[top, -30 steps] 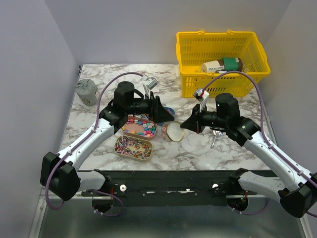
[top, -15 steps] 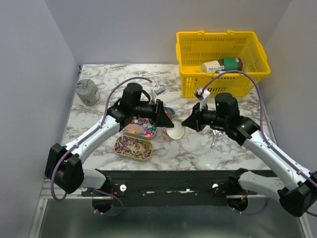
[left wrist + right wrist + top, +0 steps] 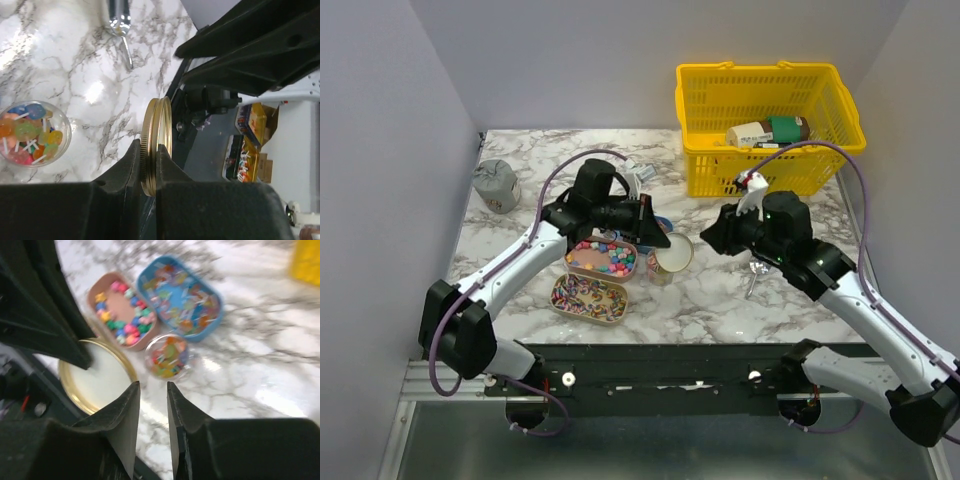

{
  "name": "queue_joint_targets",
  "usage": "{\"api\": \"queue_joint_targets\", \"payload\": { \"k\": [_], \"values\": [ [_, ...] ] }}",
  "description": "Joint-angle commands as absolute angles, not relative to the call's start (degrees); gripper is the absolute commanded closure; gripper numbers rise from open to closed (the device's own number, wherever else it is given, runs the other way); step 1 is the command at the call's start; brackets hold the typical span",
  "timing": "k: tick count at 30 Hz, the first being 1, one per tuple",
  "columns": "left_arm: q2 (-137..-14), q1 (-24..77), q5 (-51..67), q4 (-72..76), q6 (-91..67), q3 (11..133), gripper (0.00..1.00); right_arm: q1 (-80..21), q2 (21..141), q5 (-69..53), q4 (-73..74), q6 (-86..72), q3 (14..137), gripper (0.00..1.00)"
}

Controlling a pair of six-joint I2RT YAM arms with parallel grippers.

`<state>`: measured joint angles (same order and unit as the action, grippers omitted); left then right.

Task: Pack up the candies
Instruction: Pick up the bottle lid at the center of the board.

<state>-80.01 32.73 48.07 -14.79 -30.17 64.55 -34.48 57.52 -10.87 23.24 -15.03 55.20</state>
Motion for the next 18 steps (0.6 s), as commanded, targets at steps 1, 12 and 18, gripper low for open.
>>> {"api": "queue_joint_targets", "payload": {
  "k": [1, 12, 18],
  "values": [
    [-83.4, 32.9, 37.5, -27.3, -32.8, 70.3, 0.90, -34.0, 53.5, 9.9, 23.5, -18.0, 56.2, 0.64],
    [-89.4, 32.7, 17.3, -39.7, -46.2, 80.9, 0.89, -38.7, 61.2, 6.7, 29.3, -14.2, 66.9, 0.00],
    [-90.9, 32.5, 17.0, -41.6, -52.9, 83.8, 0.88, -55.1, 65.5, 27.7, 25.8, -6.8, 66.0, 0.02]
  ]
}}
